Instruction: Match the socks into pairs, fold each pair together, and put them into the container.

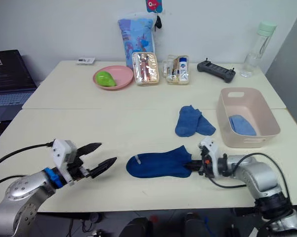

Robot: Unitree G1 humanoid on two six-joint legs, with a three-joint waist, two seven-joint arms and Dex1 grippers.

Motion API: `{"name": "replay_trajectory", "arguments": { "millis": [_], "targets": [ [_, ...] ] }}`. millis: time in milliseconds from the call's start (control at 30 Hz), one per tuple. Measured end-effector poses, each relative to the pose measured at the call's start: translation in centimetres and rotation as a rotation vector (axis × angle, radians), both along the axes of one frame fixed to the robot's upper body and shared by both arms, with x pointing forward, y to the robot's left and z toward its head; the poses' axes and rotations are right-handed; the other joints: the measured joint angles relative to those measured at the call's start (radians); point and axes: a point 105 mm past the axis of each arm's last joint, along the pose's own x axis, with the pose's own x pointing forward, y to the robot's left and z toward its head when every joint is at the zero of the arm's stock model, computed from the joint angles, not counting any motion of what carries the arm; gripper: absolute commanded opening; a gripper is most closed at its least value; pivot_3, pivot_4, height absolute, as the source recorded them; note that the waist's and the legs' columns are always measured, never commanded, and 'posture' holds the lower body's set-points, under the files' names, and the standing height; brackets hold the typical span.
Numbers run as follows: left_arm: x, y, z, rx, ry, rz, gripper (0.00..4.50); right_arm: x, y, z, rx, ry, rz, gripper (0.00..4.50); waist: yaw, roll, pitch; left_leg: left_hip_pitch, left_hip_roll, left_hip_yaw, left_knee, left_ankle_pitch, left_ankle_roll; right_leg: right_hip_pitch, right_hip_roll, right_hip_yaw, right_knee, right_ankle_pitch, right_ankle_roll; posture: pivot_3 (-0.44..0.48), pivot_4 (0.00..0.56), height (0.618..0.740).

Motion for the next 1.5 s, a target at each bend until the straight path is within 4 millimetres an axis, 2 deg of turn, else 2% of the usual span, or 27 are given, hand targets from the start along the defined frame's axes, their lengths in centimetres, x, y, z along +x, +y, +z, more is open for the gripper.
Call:
{"name": "replay_trajectory", "arguments": {
  "millis": [67, 167, 233, 367, 433, 467, 533, 633, 833, 1067, 1167, 1267, 1400, 1500],
  "targets": [
    [0.3, -2.3, -0.2, 0.016, -0.006, -0.088, 3.90, 0.7, -0.6, 0.5, -0.005, -0.014, 0.011, 0.00, 0.000, -0.001, 0.001, 0.000, 0.000, 0.000, 0.000, 0.000, 0.000, 0.000, 0.000, 0.000, 0.000, 0.000, 0.000, 0.000, 0.150, 0.740],
    [0.5, -5.4, -1.1, 0.022, 0.016, -0.207, 2.95, 1.1, -0.6, 0.4, -0.004, -0.008, 0.032, 0.00, -0.006, -0.002, 0.001, 0.000, 0.001, 0.000, -0.001, 0.000, 0.000, -0.001, 0.001, 0.000, 0.001, 0.000, 0.000, 0.000, 0.150, 0.740],
    [0.9, -6.4, -1.6, 0.038, 0.029, -0.246, 2.23, 1.1, -0.7, 0.0, -0.005, 0.004, 0.044, 0.00, -0.008, -0.001, 0.002, -0.001, 0.001, 0.000, -0.001, 0.000, 0.000, -0.001, 0.001, -0.001, 0.001, 0.000, 0.000, 0.000, 0.150, 0.740],
    [3.1, -8.9, -2.3, 0.058, 0.016, -0.287, 0.88, 1.4, -0.5, 0.2, -0.003, -0.005, 0.072, 0.00, -0.006, -0.001, 0.002, -0.001, 0.000, 0.000, 0.001, 0.000, 0.000, 0.000, 0.000, 0.000, 0.001, 0.001, 0.001, 0.000, 0.150, 0.740],
    [3.5, -10.5, -3.7, 0.076, 0.040, -0.323, 0.21, 1.5, -0.3, 0.4, -0.002, -0.016, 0.082, 0.00, -0.006, -0.001, 0.003, -0.001, -0.001, 0.000, 0.001, 0.000, 0.000, 0.000, 0.000, 0.001, 0.001, 0.001, 0.002, 0.000, 0.150, 0.740],
    [3.5, -11.1, -4.3, 0.078, 0.053, -0.335, 0.02, 1.5, -0.3, 0.4, -0.002, -0.016, 0.084, 0.00, -0.007, -0.002, 0.003, -0.001, -0.001, 0.000, 0.001, 0.000, 0.000, -0.001, 0.000, 0.000, 0.001, 0.001, 0.002, 0.000, 0.150, 0.740],
    [3.8, -11.9, -5.1, 0.055, 0.083, -0.338, 0.02, 1.5, -0.2, 0.4, 0.000, -0.015, 0.084, 0.00, -0.007, -0.002, 0.003, -0.003, 0.000, -0.001, 0.001, 0.000, 0.000, -0.002, 0.000, -0.001, 0.001, 0.001, 0.002, 0.000, 0.150, 0.740],
    [4.0, -12.9, -5.2, 0.042, 0.089, -0.369, 0.02, 1.4, 0.1, 0.5, 0.008, -0.010, 0.092, 0.00, -0.007, -0.002, 0.003, -0.004, 0.000, -0.003, 0.001, 0.000, 0.000, -0.002, 0.000, -0.002, 0.001, 0.001, 0.002, 0.000, 0.150, 0.740],
    [3.6, -12.3, -5.9, 0.095, 0.119, -0.404, 0.02, 1.0, 0.8, 1.9, 0.055, -0.009, 0.100, 0.00, -0.009, -0.002, 0.003, -0.004, 0.000, -0.003, 0.001, 0.000, 0.000, -0.002, 0.000, -0.002, 0.001, 0.001, 0.002, 0.000, 0.150, 0.740],
    [3.3, -11.9, -6.0, 0.118, 0.139, -0.421, 0.02, -0.2, 4.3, 5.8, 0.221, -0.005, 0.190, 0.00, -0.008, -0.002, 0.003, -0.003, 0.000, -0.004, 0.001, 0.000, 0.000, -0.002, 0.000, -0.002, 0.002, 0.001, 0.002, 0.000, 0.150, 0.740],
    [3.3, -11.8, -6.0, 0.117, 0.136, -0.417, 0.02, -0.6, 5.9, 6.2, 0.264, 0.015, 0.215, 0.00, -0.008, -0.002, 0.003, -0.004, 0.000, -0.004, 0.001, 0.000, 0.000, -0.002, 0.000, -0.002, 0.002, 0.001, 0.001, 0.000, 0.150, 0.740],
    [3.4, -11.7, -5.8, 0.098, 0.141, -0.399, 0.02, -0.9, 7.5, 5.7, 0.276, 0.032, 0.240, 0.00, -0.008, -0.002, 0.003, -0.004, 0.000, -0.004, 0.001, 0.000, 0.000, -0.002, 0.000, -0.002, 0.002, 0.001, 0.001, 0.000, 0.150, 0.740],
    [3.3, -10.5, -5.3, 0.072, 0.190, -0.352, 0.02, -1.5, 9.1, 5.1, 0.288, 0.048, 0.290, 0.00, -0.010, -0.002, 0.003, -0.004, 0.000, -0.004, 0.001, 0.000, 0.000, -0.003, 0.000, -0.003, 0.002, 0.001, 0.001, 0.000, 0.150, 0.740],
    [2.6, -8.1, -4.0, 0.043, 0.221, -0.296, 0.02, -1.4, 10.0, 4.8, 0.275, 0.027, 0.312, 0.00, -0.017, -0.003, 0.004, -0.005, 0.001, -0.004, 0.001, 0.000, 0.000, -0.005, 0.000, -0.003, 0.003, 0.001, 0.001, 0.000, 0.150, 0.740]
  ]
}}
